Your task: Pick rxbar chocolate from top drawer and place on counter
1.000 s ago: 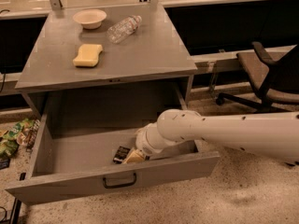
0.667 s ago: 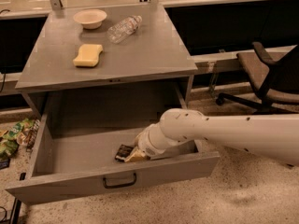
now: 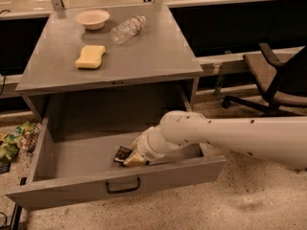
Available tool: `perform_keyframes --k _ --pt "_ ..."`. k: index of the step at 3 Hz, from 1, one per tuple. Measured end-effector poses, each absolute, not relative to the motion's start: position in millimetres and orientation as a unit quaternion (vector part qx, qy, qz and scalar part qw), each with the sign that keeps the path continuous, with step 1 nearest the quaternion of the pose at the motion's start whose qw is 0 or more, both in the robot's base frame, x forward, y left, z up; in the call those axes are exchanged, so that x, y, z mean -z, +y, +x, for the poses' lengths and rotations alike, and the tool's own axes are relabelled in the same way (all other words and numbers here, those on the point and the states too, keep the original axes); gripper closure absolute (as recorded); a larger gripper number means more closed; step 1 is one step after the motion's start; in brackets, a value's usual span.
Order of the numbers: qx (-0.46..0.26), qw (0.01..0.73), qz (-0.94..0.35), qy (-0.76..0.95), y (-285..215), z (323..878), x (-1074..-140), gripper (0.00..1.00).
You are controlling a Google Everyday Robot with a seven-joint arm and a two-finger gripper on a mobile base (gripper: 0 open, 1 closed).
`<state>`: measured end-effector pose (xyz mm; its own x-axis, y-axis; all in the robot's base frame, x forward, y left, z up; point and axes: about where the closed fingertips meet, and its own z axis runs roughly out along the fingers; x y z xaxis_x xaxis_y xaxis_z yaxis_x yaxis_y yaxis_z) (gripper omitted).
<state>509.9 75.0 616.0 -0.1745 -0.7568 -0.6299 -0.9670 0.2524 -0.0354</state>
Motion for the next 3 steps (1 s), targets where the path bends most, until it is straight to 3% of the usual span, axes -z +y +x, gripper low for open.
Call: perform_keyframes --k 2,3 --pt "-0.184 0.326 -0.551 0.746 66 520 -677 1.0" --pt "-0.187 0.371 -0.532 0.738 42 539 -754 1.0"
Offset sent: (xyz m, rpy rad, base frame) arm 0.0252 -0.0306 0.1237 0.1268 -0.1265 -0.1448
